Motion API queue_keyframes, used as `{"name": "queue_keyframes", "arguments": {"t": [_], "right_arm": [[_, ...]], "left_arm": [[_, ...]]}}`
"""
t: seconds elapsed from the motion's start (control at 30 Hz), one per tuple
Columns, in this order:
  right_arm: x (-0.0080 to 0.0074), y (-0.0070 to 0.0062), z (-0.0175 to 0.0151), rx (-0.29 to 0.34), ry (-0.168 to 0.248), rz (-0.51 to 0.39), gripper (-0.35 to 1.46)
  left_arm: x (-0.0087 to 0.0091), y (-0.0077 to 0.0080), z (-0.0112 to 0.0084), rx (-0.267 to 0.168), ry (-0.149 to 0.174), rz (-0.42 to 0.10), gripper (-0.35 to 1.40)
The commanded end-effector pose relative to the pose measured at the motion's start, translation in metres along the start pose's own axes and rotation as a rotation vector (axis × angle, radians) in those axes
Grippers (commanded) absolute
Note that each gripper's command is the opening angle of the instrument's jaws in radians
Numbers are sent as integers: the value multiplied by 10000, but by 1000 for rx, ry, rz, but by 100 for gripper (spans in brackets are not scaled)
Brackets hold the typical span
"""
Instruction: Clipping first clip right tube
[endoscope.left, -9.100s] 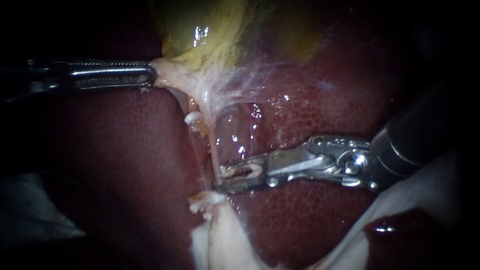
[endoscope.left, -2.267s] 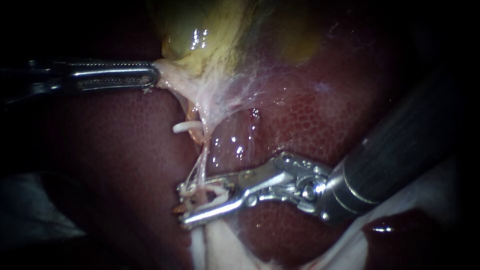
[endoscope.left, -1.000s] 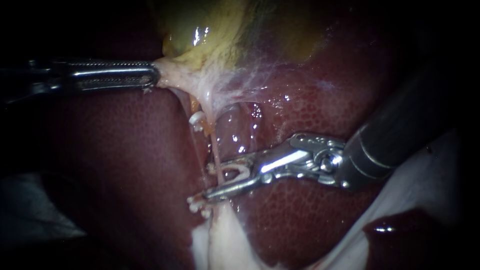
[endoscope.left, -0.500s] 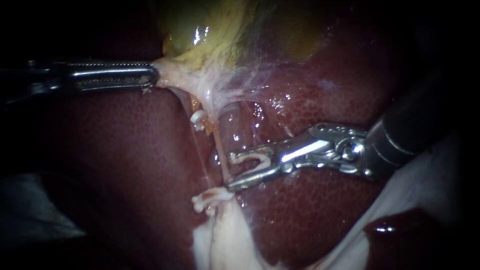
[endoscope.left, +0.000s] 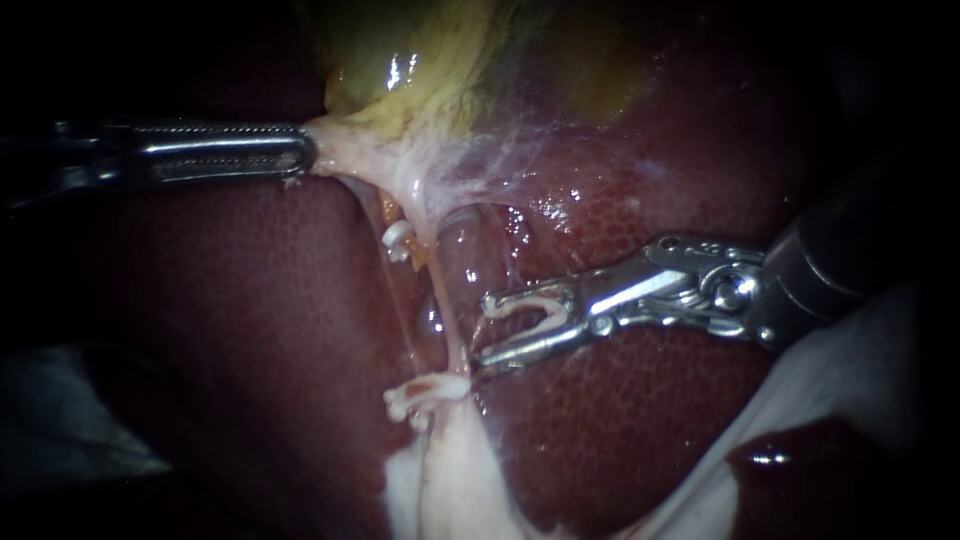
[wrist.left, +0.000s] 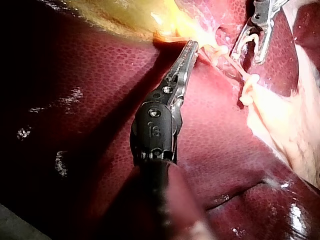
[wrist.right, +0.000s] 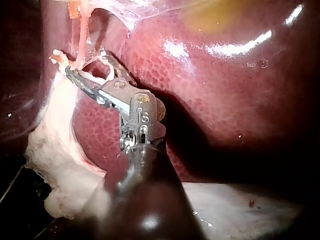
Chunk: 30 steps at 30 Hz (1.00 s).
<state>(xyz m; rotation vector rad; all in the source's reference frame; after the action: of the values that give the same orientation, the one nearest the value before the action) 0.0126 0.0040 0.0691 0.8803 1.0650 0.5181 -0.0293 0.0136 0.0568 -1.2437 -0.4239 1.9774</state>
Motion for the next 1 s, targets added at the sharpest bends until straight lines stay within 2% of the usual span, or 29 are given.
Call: {"name": "queue_keyframes", "arguments": {"t": [0.03,0.37,0.5,1.0], "right_arm": [[1,0,-2,0,2,-4,46],[15,-2,-24,-16,13,-15,46],[16,-1,-25,-20,15,-19,46],[0,11,29,-48,19,-33,49]], "left_arm": [[0,0,0,-1,0,0,-35],[0,0,-1,-1,0,0,-35],[0,0,-1,-1,0,0,-35],[0,0,0,-1,0,0,-35]]}}
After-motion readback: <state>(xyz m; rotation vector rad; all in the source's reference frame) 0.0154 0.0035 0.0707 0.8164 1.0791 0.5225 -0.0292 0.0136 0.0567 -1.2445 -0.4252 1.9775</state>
